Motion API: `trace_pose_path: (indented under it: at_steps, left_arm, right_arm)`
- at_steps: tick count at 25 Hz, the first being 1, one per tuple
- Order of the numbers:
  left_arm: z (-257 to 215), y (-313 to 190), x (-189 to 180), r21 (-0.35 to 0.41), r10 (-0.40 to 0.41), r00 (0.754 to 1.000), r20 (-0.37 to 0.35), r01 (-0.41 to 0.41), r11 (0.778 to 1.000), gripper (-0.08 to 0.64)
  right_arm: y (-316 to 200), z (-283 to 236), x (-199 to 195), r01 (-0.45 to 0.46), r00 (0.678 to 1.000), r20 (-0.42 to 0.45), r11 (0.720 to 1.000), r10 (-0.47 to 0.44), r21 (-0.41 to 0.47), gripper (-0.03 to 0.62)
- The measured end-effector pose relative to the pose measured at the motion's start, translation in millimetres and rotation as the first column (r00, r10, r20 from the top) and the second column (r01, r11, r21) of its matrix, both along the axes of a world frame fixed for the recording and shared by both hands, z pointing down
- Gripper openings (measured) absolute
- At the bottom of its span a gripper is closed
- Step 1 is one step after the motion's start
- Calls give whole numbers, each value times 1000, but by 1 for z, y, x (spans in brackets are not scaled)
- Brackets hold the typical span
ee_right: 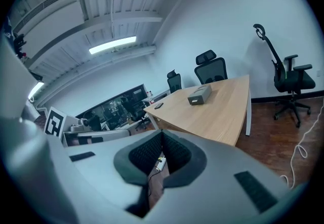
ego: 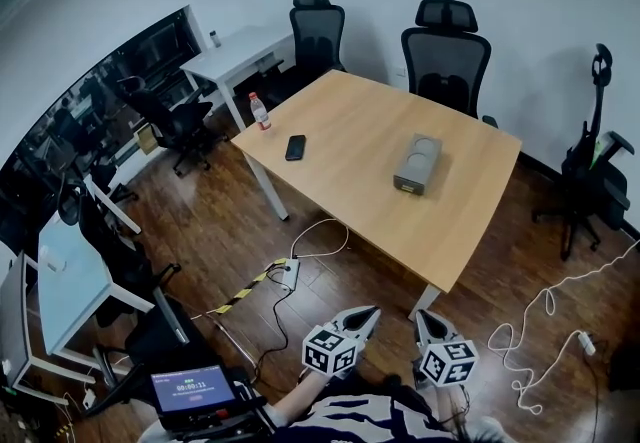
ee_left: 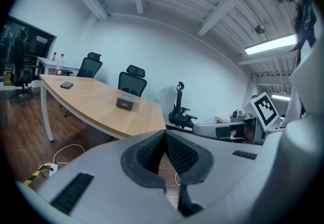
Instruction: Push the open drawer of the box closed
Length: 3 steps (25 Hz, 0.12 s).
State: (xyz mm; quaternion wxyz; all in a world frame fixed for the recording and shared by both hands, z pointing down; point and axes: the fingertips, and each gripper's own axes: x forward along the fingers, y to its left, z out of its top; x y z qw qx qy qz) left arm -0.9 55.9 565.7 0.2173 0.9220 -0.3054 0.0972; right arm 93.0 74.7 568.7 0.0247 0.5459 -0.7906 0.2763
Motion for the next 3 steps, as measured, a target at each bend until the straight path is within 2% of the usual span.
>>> trace_pose_path:
  at_steps: [3]
  left_arm:
    - [0,-1,-7,1,-12,1000,-3,12,1000,-2]
  right_arm:
    - [3,-3,-5,-5,1000,12,1000,5,8,-3]
